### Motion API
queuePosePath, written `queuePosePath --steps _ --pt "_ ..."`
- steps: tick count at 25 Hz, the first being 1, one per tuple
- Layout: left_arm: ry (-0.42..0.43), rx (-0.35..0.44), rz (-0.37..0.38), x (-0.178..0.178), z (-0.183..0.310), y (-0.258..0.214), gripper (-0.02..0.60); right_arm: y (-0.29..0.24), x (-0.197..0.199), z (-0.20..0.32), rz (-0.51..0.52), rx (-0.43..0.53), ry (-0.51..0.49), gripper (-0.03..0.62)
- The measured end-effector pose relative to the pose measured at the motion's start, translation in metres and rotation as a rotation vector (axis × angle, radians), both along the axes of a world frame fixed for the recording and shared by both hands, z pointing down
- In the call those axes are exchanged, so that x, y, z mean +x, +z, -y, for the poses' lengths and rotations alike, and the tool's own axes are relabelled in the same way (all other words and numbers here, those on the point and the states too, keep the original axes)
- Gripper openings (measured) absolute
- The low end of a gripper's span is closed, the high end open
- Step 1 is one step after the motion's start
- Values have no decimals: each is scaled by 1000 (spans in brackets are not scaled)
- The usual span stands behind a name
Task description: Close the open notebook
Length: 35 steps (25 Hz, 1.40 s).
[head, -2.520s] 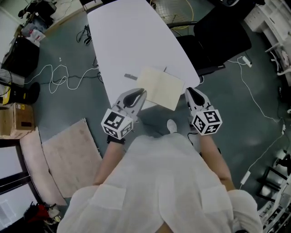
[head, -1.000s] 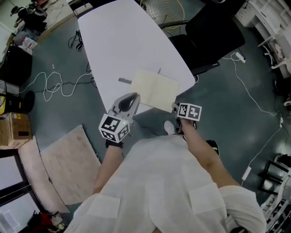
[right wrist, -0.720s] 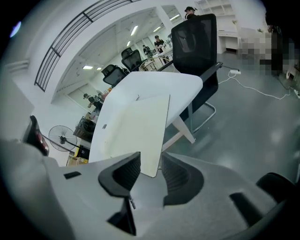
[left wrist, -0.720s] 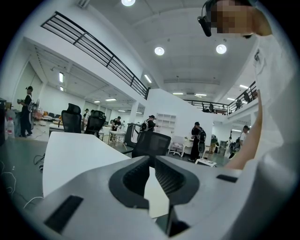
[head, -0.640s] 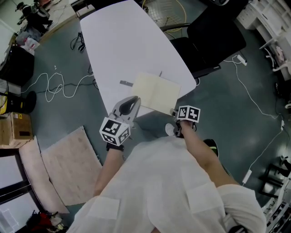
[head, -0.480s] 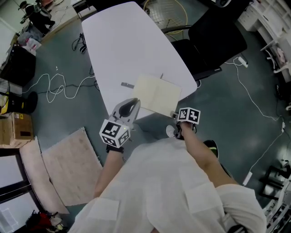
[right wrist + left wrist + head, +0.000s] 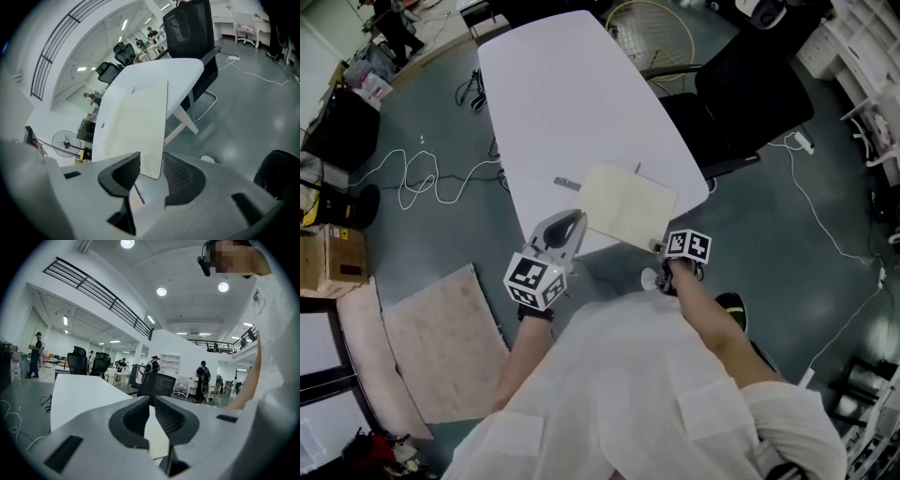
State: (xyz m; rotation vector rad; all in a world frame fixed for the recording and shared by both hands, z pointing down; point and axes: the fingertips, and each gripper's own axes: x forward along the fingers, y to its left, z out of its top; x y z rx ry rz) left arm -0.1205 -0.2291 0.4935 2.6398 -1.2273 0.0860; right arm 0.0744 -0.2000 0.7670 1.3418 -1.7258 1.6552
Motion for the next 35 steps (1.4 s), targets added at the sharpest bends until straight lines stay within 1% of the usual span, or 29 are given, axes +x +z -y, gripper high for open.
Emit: queuePosePath --steps 6,14,20,27,35 --pt "-10 -4 -8 -1 1 -2 35 -16 0 2 34 12 28 146" --pt "-19 -10 -31 -5 -2 -1 34 -47 -3 6 10 72 -12 117" --pt "-30 -6 -44 -11 -9 -1 34 -66 -10 8 -25 124 -68 106" --pt "-52 -2 -50 -21 -17 -5 35 -98 -31 21 -11 210 -114 55" --pt "-84 10 -43 -27 -24 -13 35 -127 -59 34 -13 288 -224 80"
